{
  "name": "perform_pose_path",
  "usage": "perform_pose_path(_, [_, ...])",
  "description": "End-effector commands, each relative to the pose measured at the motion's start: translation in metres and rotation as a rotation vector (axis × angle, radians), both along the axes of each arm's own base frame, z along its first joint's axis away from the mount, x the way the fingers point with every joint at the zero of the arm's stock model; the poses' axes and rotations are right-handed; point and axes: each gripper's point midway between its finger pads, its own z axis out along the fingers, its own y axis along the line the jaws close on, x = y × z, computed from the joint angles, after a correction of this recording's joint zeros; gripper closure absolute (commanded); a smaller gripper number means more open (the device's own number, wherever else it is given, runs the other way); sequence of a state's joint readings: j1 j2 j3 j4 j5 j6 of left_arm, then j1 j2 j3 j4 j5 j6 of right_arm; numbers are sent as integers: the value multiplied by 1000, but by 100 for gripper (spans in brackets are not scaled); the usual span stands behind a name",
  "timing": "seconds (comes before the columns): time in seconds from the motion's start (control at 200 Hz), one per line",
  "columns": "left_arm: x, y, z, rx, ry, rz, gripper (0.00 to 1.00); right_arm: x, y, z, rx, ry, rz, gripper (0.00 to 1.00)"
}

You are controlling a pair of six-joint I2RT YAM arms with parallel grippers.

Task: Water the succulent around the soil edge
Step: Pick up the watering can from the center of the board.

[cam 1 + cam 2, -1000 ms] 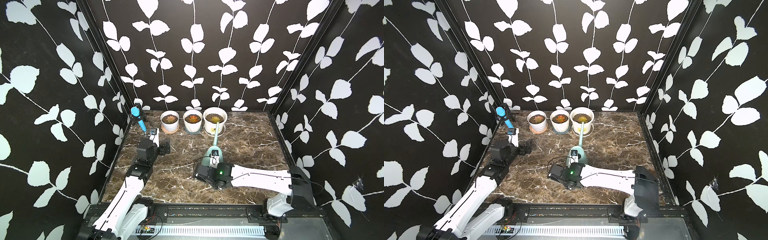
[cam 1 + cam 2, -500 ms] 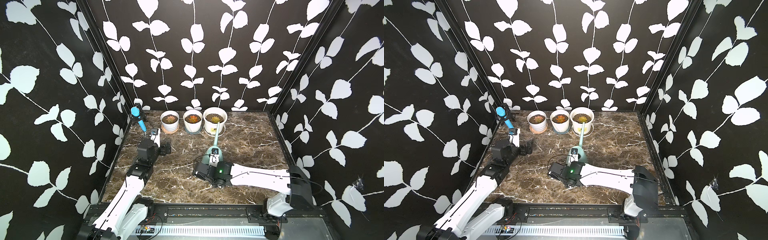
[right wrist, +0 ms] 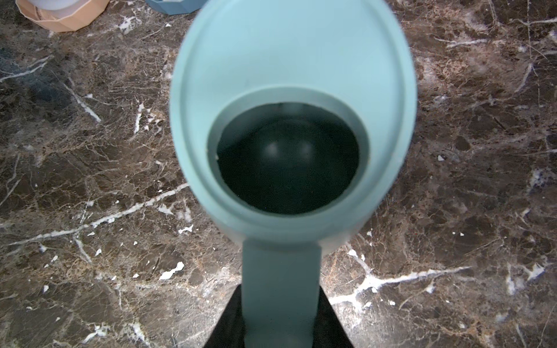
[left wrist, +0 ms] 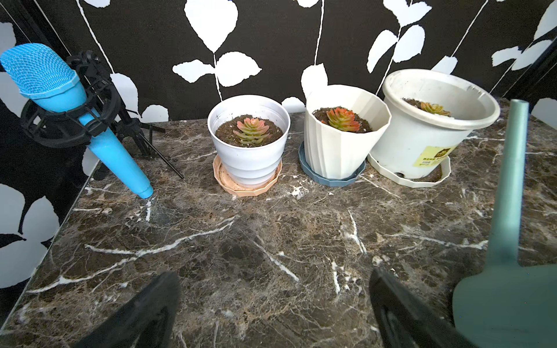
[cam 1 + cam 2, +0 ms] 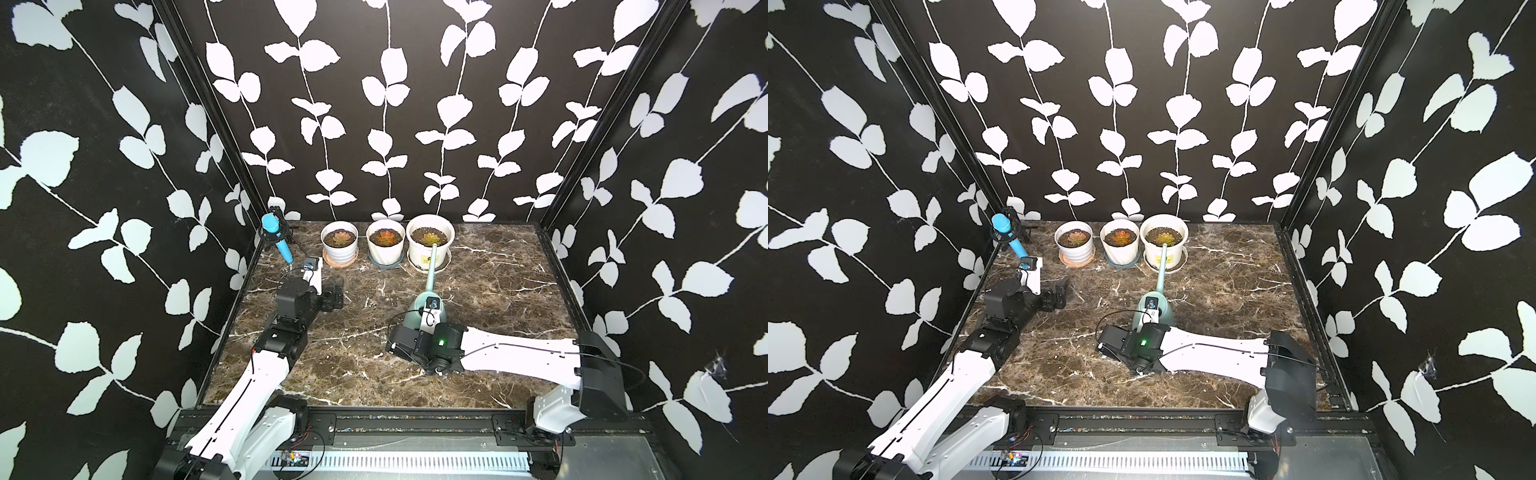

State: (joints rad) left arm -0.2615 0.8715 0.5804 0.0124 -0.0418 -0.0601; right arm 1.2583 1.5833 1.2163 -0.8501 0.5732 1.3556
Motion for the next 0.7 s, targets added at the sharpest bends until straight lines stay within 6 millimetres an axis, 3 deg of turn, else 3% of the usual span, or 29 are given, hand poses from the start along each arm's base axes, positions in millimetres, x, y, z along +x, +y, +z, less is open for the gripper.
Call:
perform_pose_path(0.0, [-1,-3,-3,6,-3,-14,1,0,-23,-12,-154,20,6,83])
perform_pose_path(0.055, [-1,-3,-2,8,-4,-15,1,-1,-26,-11,-168,25,9,100])
perform_pose_path(0.22, [-2,-4,-2,9,-6,-19,1,-3,-36,-13,-199,26,8,100])
perform_pose_path(0.24, [-2,-4,-2,9,-6,-19,1,-3,-37,-4,-172,16,7,100])
perform_pose_path(0.56, [-3,-4,-2,18,-9,-19,1,-5,-51,5,-98,-45,70,100])
perform_pose_path(0.695, [-3,-4,-1,21,-12,-19,1,-10,-56,20,-57,-70,148,100])
